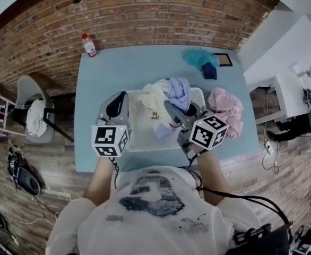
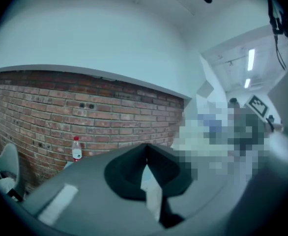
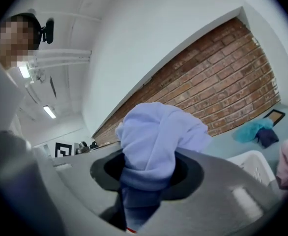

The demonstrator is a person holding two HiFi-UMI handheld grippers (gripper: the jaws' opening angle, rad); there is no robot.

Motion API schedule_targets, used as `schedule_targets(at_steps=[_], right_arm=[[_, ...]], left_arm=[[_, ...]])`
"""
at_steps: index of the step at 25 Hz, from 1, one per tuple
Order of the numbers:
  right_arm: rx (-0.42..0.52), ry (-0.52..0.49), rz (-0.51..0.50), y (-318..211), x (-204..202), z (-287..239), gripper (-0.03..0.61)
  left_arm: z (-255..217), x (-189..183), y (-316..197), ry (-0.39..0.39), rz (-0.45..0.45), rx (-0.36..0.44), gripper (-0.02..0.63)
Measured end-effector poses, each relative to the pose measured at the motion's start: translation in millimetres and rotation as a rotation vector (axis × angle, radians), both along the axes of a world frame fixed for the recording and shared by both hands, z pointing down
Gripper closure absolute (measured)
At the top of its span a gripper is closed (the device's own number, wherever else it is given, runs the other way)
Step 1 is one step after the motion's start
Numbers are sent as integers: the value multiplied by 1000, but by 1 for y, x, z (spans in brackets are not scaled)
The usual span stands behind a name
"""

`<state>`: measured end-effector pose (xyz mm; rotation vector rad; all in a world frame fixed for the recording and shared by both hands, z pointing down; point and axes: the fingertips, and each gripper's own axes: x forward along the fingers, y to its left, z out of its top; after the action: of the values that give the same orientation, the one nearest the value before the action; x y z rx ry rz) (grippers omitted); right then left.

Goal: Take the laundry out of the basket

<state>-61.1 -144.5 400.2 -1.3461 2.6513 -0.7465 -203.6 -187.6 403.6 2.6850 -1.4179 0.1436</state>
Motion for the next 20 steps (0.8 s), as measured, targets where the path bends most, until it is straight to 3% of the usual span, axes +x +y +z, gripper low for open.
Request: schedule_targets(at_steps=[5, 14, 20], right_arm=[[83, 22, 92, 1, 14, -29, 422], [212, 56, 138, 0, 30, -92, 421], [241, 87, 165, -1, 35, -101, 422]], left_arm=[[-14, 8, -2, 15, -2, 12, 621], [-45, 17, -7, 33, -1, 64, 621], [-58, 18, -7, 17, -6, 94, 621]])
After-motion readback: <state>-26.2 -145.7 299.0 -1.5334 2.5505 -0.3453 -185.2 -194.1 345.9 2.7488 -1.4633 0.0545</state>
